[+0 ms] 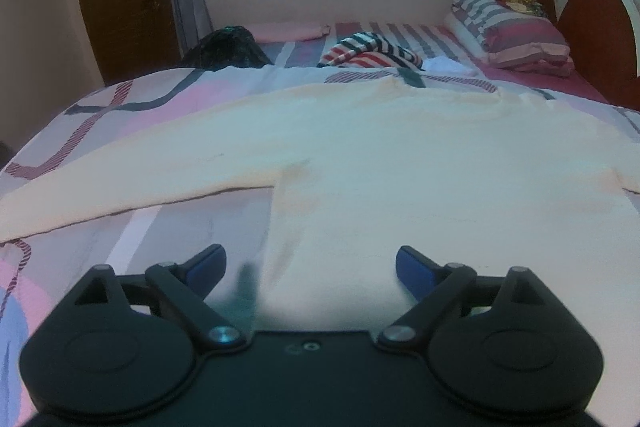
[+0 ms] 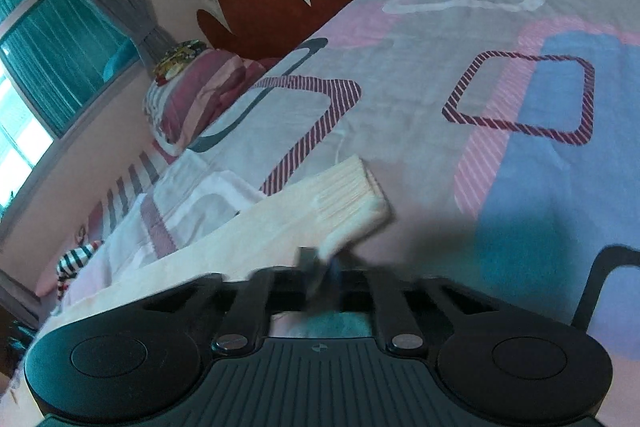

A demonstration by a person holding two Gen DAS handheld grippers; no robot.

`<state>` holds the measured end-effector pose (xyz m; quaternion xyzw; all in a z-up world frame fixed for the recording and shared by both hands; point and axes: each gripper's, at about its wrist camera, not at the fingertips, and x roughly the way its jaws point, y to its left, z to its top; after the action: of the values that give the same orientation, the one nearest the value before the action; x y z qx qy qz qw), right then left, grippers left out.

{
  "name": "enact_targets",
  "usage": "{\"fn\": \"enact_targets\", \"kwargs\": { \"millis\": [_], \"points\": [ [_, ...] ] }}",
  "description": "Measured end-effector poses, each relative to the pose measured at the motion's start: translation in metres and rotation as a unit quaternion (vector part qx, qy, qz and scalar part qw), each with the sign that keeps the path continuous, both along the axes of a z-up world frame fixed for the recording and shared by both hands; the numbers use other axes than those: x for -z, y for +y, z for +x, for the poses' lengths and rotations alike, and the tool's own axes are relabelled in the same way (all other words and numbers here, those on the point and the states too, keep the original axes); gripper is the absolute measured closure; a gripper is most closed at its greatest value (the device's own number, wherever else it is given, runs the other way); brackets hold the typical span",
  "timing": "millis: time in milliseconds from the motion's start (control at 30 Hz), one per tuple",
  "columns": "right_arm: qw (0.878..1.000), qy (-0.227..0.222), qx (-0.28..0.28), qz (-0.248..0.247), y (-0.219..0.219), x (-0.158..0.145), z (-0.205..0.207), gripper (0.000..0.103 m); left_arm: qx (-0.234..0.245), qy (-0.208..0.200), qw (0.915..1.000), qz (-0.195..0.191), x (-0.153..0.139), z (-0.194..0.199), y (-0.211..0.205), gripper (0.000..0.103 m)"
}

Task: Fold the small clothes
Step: 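Close the right gripper on the sweater sleeve cuff, then fold the held sleeve across the sweater body, then open the right gripper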

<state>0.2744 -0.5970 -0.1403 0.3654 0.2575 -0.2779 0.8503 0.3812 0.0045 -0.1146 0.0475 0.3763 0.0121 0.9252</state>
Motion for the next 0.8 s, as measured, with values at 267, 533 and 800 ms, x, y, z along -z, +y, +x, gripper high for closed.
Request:
{"fn": "enact_targets", "kwargs": {
  "millis": [267,533,800],
  "points": [
    [0.992,0.022,-0.082,-0.096,0.057,-0.029,0.062,0.101,-0.004,0.009,0.9999,0.01,-0.002,0.005,0.021,0.015],
    [0.947,-0.033,-0.282,-0.151,0.232,-0.057,0.125,0.101,-0.019,0.018,0.9996,-0.009,-0.009,0.011,0.043,0.019],
    [0.884,-0.052,-0.434,-0.164,0.398,-0.044,0.144,0.101,-0.024,0.021,0.9992,-0.022,-0.01,0.009,0.046,0.019]
  ]
}}
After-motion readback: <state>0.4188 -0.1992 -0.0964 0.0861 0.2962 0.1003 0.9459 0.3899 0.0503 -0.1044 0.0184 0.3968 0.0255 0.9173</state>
